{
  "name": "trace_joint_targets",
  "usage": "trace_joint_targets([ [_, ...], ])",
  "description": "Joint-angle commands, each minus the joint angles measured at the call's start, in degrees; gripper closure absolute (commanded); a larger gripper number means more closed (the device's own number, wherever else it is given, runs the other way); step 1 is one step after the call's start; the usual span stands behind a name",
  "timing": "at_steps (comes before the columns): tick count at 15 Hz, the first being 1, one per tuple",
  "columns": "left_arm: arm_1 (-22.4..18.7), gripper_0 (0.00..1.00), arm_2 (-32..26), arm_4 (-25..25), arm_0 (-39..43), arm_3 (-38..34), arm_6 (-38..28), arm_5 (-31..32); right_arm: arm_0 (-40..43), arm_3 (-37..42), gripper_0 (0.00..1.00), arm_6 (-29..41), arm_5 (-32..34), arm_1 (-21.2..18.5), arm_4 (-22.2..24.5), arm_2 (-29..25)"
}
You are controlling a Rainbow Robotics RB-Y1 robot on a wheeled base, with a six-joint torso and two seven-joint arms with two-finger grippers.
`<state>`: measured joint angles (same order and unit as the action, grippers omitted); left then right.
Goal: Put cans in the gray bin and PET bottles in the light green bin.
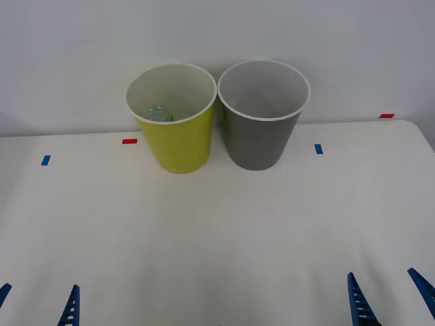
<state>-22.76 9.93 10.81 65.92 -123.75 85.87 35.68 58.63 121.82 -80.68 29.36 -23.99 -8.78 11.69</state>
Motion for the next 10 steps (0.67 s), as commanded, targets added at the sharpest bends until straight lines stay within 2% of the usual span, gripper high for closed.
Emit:
trace_joint_targets([
  [1, 0.0, 0.0, 0.0, 0.0, 0.0, 0.0, 0.0, 0.0, 0.0, 0.0, 0.0, 0.0, 0.0, 0.0, 0.0, 0.0],
  [10, 0.0, 0.0, 0.0, 0.0, 0.0, 0.0, 0.0, 0.0, 0.0, 0.0, 0.0, 0.0, 0.0, 0.0, 0.0, 0.0],
])
